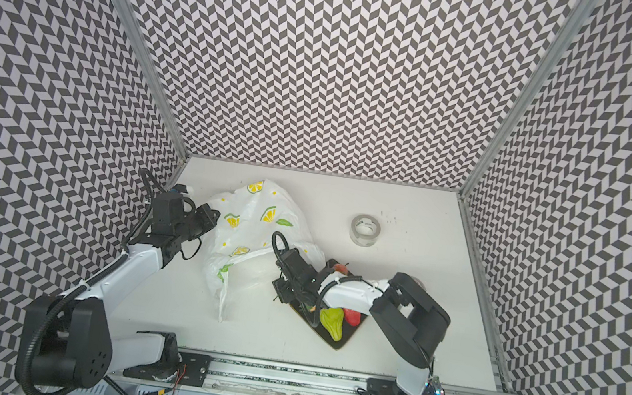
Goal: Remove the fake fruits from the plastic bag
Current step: 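Lower the right gripper onto the red cherry inside the bag and close, then lift the cherry out of the bag toward the tray with the right gripper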
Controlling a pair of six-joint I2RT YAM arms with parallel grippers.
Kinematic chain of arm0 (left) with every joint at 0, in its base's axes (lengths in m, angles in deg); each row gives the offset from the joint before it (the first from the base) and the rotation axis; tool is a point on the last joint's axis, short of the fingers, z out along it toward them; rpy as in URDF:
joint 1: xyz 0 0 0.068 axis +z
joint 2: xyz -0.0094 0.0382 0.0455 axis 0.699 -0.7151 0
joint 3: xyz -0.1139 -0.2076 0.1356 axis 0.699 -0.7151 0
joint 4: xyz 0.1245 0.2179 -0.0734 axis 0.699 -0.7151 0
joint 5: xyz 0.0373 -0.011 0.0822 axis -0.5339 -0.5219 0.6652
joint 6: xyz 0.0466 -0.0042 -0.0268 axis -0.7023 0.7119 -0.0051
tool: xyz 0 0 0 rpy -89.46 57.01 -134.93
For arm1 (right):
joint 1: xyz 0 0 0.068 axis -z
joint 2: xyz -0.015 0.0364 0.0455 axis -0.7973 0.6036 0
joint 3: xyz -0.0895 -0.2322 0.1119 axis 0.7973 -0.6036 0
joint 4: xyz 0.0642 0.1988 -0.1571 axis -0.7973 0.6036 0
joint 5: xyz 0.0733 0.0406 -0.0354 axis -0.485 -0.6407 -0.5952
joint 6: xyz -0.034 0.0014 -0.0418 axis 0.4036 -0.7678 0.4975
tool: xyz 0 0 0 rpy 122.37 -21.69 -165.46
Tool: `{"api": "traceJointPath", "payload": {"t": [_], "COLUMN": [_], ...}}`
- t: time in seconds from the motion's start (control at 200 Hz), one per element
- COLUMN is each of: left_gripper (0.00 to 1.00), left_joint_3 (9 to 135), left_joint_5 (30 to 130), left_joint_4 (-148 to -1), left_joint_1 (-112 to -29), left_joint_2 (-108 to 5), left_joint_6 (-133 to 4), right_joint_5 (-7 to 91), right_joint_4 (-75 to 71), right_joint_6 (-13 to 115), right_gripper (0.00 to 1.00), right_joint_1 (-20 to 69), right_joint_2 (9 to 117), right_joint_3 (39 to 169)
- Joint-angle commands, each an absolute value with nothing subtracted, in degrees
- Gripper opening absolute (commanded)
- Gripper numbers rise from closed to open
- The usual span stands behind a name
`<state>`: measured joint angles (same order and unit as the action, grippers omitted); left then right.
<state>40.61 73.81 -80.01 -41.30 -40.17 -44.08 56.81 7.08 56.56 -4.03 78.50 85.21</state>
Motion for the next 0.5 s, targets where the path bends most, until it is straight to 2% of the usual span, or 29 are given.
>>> {"api": "traceJointPath", "payload": {"t": [0.0, 0.115, 0.295, 0.491], "left_gripper": [0.00, 0.00, 0.00, 0.00], "left_joint_3": [40.40, 40.55, 40.73, 41.20], "left_joint_5": [74.75, 74.88, 75.57, 77.74], "left_joint_4": [-78.26, -78.00, -77.50, -74.26], "left_joint_1": [-40.92, -40.92, -40.93, -40.84], "left_joint_2": [-39.33, -39.34, -39.77, -41.82], "left_joint_6": [-43.06, -42.80, -41.97, -38.02], "right_joint_5": [58.60, 58.67, 57.50, 53.77], "right_joint_4": [7.52, 8.06, 7.27, 4.45], "right_joint_6": [57.05, 57.16, 57.04, 58.92], "right_gripper": [0.59, 0.52, 0.36, 0.34], "right_joint_1": [-5.01, -5.57, -5.66, -6.01], "right_joint_2": [76.90, 77.65, 77.61, 75.50], "right_joint_3": [85.19, 85.38, 85.38, 84.53]}}
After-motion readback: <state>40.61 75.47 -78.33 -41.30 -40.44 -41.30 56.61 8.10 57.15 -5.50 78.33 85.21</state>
